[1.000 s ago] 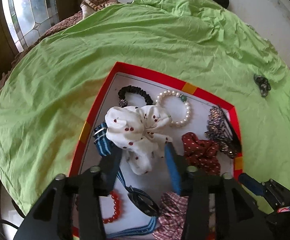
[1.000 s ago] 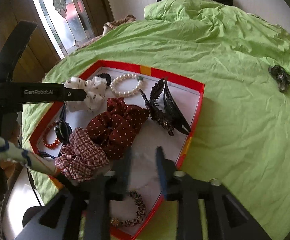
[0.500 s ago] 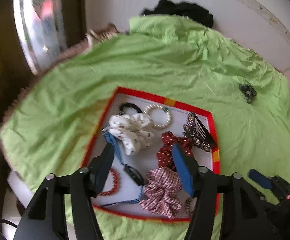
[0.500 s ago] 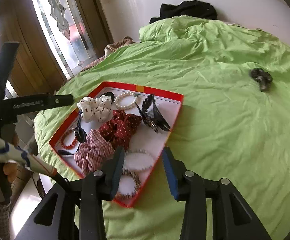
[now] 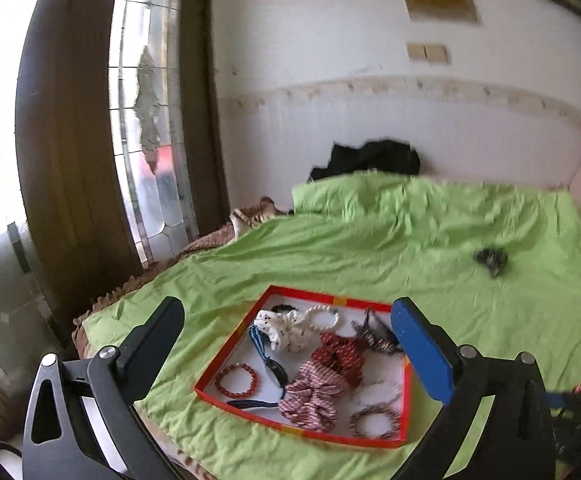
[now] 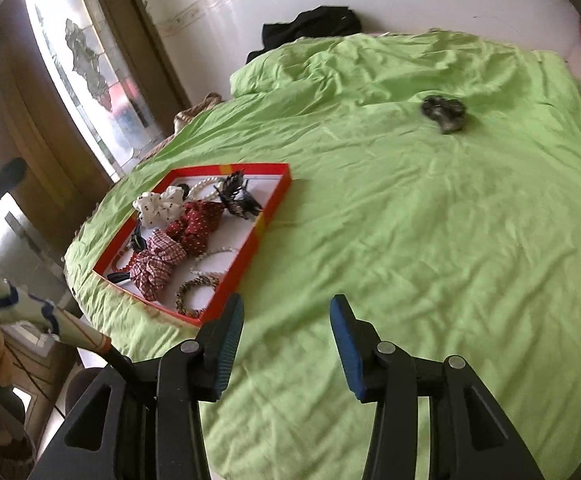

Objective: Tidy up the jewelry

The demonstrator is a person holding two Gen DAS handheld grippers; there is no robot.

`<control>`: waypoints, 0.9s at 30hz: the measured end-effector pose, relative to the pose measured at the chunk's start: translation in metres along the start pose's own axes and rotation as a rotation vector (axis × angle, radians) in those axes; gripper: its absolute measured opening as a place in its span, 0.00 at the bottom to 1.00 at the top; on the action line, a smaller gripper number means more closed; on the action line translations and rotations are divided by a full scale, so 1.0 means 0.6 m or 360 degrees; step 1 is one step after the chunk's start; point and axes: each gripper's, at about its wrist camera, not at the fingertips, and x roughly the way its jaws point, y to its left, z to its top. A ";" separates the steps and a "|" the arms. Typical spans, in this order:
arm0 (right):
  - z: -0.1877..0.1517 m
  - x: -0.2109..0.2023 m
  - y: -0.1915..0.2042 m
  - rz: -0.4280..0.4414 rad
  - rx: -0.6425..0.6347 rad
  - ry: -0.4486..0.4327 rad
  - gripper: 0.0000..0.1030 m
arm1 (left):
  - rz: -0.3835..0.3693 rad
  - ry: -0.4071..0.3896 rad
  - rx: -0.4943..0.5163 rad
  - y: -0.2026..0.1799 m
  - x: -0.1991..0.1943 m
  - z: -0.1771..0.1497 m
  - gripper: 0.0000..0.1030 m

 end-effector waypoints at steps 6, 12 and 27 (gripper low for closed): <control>-0.035 -0.039 -0.019 -0.0033 0.0007 -0.0053 0.50 | 0.0077 -0.0105 -0.0151 -0.007 -0.083 0.004 1.00; -0.054 -0.054 -0.029 -0.0017 0.0047 -0.0067 0.52 | 0.0129 -0.0196 -0.0182 -0.008 -0.139 0.006 1.00; -0.080 -0.060 -0.011 -0.0113 -0.0003 -0.0076 0.57 | 0.0084 -0.0061 -0.0203 0.001 -0.122 -0.034 1.00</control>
